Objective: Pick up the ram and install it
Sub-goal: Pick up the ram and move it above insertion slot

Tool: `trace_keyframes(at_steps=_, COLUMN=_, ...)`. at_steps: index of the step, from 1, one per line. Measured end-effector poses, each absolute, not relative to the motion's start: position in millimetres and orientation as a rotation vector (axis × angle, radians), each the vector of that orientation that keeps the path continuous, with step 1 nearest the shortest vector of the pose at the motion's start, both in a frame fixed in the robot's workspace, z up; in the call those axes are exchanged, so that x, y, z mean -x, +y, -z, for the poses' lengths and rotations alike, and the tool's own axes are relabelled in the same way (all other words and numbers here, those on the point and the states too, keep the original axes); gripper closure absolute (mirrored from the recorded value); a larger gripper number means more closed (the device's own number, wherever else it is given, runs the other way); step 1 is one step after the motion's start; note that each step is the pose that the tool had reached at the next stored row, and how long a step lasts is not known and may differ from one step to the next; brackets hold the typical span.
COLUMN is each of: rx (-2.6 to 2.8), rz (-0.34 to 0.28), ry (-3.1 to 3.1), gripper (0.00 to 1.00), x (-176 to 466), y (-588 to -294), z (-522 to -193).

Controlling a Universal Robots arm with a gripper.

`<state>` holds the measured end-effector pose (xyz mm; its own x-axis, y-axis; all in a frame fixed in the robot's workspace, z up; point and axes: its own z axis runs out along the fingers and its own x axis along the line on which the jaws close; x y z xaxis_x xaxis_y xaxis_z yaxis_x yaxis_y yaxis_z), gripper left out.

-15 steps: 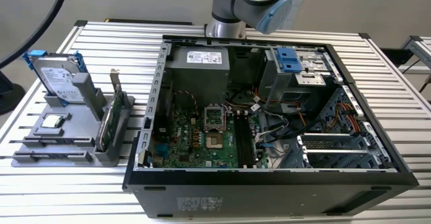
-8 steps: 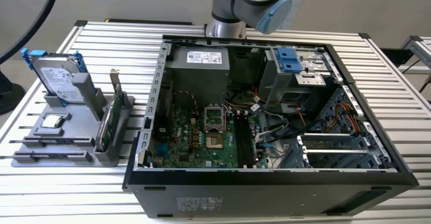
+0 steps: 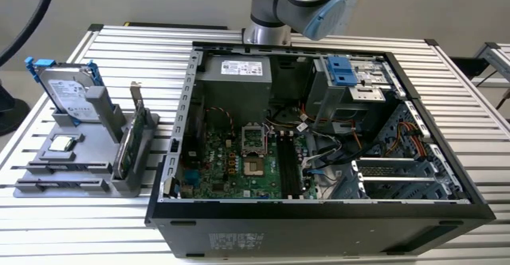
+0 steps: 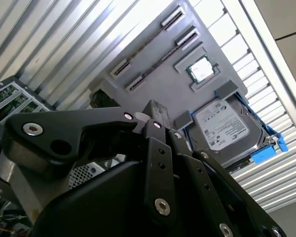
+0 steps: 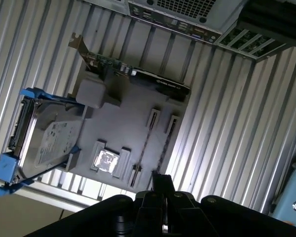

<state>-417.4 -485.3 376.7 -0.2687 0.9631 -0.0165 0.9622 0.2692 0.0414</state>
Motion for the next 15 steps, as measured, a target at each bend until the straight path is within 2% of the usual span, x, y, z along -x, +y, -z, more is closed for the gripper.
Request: trace_keyframes(at_steps=15, rx=-2.062, rz=-0.031, ry=2.317, gripper=1.0, x=417.4, y=-485.3, z=-376.6)
